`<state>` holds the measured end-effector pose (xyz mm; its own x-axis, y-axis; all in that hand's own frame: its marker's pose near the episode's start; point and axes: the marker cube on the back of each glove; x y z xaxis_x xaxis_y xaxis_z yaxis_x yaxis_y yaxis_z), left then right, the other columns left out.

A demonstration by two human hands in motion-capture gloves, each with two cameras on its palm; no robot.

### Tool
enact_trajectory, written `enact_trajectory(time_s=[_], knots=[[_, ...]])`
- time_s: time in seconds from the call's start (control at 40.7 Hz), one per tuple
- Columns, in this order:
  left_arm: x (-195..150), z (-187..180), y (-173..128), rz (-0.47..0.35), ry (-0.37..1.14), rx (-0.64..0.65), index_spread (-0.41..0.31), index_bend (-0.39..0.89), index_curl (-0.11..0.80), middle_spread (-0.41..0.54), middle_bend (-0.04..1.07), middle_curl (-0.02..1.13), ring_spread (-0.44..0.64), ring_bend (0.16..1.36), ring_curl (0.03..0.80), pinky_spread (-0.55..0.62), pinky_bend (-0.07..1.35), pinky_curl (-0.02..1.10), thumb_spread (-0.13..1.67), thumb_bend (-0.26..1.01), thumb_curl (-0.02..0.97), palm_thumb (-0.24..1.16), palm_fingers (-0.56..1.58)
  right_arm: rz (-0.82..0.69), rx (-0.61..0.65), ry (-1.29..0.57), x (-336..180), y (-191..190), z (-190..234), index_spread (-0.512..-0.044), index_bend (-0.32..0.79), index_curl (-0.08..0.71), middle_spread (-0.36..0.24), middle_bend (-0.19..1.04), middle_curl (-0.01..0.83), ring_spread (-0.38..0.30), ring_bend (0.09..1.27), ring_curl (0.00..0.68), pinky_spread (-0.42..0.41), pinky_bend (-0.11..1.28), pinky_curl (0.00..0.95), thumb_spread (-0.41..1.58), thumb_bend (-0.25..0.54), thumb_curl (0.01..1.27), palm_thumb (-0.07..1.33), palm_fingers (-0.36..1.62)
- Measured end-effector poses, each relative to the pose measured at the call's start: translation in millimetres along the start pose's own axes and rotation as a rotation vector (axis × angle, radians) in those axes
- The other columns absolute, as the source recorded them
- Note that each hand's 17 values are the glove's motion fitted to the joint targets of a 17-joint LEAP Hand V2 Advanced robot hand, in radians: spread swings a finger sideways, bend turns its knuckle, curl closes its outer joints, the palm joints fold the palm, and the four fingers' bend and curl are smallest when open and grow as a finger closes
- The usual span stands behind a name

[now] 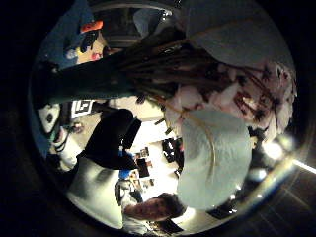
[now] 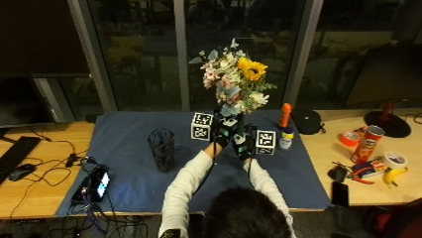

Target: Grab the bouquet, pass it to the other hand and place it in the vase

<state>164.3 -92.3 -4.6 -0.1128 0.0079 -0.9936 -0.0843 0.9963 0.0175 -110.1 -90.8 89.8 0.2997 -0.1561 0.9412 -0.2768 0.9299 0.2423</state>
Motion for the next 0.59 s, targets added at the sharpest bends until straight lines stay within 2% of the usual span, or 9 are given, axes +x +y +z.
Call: enact_trajectory(time_s=[0.098, 0.221, 0.246, 0.295, 0.319, 0.344, 0.368, 0.393, 0.59], knots=[[3, 8, 5, 0.013, 0.036, 0.059, 0.120, 0.09, 0.226, 0.204, 0.23, 0.38, 0.22, 0.60, 0.328, 0.25, 0.34, 0.38, 0.96, -0.03, 0.351, 0.42, 0.25, -0.068, -0.042, -0.021, 0, 7, 13, -0.214, 0.54, 0.627, -0.137, 0.88, 0.643, -0.174, 1.04, 0.569, -0.213, 0.78, 0.525, 0.70, -0.021, 0.65, 1.03, 1.38], [5, 9, 5, 0.033, 0.094, 0.155, 0.080, 0.18, 0.251, 0.078, 0.35, 0.41, 0.13, 0.58, 0.312, 0.23, 0.25, 0.34, 0.94, -0.01, 0.363, 0.48, 0.49, -0.383, -0.092, -0.051, 10, 3, 33, -0.214, 0.52, 0.632, -0.135, 0.87, 0.638, -0.174, 1.03, 0.567, -0.214, 0.79, 0.528, 0.63, -0.051, 0.67, 0.99, 1.36], [4, 8, 5, 0.039, 0.098, 0.169, 0.024, 0.22, 0.267, 0.007, 0.43, 0.42, 0.04, 0.57, 0.303, 0.14, 0.25, 0.34, 0.94, 0.01, 0.372, 0.52, 0.74, -0.339, -0.102, -0.057, 7, 8, 36, -0.214, 0.51, 0.633, -0.135, 0.87, 0.638, -0.174, 1.04, 0.567, -0.213, 0.79, 0.528, 0.61, -0.062, 0.67, 0.96, 1.36], [4, 6, 4, 0.048, 0.096, 0.181, -0.061, 0.25, 0.290, -0.080, 0.44, 0.38, -0.09, 0.55, 0.269, -0.03, 0.30, 0.32, 0.93, 0.03, 0.390, 0.60, 1.15, -0.235, -0.115, -0.057, 5, 16, 39, -0.214, 0.52, 0.641, -0.135, 0.88, 0.639, -0.174, 1.04, 0.567, -0.213, 0.78, 0.525, 0.68, -0.046, 0.66, 0.94, 1.38], [4, 5, 4, 0.052, 0.094, 0.184, -0.092, 0.25, 0.299, -0.111, 0.46, 0.39, -0.13, 0.55, 0.274, -0.07, 0.30, 0.32, 0.92, 0.04, 0.396, 0.62, 1.21, -0.223, -0.119, -0.055, 8, 16, 41, -0.215, 0.52, 0.641, -0.135, 0.88, 0.639, -0.174, 1.04, 0.566, -0.213, 0.78, 0.526, 0.69, -0.037, 0.66, 0.94, 1.38], [3, 4, 4, 0.054, 0.092, 0.189, -0.118, 0.27, 0.316, -0.137, 0.48, 0.41, -0.16, 0.55, 0.292, -0.10, 0.31, 0.33, 0.90, 0.03, 0.404, 0.64, 1.24, -0.214, -0.124, -0.058, 10, 16, 42, -0.215, 0.52, 0.642, -0.135, 0.88, 0.638, -0.174, 1.04, 0.566, -0.213, 0.78, 0.525, 0.70, -0.026, 0.66, 0.95, 1.38], [3, 3, 4, 0.056, 0.089, 0.198, -0.110, 0.21, 0.308, -0.144, 0.46, 0.42, -0.16, 0.53, 0.300, -0.11, 0.30, 0.34, 0.92, 0.01, 0.391, 0.60, 1.06, -0.188, -0.129, -0.066, 8, 19, 44, -0.214, 0.52, 0.642, -0.135, 0.88, 0.638, -0.174, 1.04, 0.566, -0.213, 0.78, 0.526, 0.70, -0.046, 0.66, 0.92, 1.38], [2, 2, 3, 0.058, 0.087, 0.210, -0.157, 0.28, 0.340, -0.179, 0.50, 0.45, -0.20, 0.57, 0.332, -0.15, 0.34, 0.37, 0.87, 0.02, 0.417, 0.66, 1.31, -0.146, -0.135, -0.075, 3, 23, 45, -0.216, 0.53, 0.648, -0.135, 0.89, 0.640, -0.174, 1.04, 0.565, -0.213, 0.77, 0.525, 0.71, -0.007, 0.67, 0.96, 1.38], [-5, -18, -10, 0.109, 0.043, 0.387, -0.255, 0.36, 0.413, -0.282, 0.60, 0.52, -0.31, 0.67, 0.410, -0.27, 0.43, 0.45, 0.63, 0.00, 0.517, 0.80, 1.41, -0.029, -0.201, 0.032, -11, 42, 52, -0.217, 0.52, 0.661, -0.137, 0.89, 0.643, -0.174, 1.05, 0.566, -0.219, 0.78, 0.523, 0.69, -0.022, 0.70, 0.99, 1.37]])
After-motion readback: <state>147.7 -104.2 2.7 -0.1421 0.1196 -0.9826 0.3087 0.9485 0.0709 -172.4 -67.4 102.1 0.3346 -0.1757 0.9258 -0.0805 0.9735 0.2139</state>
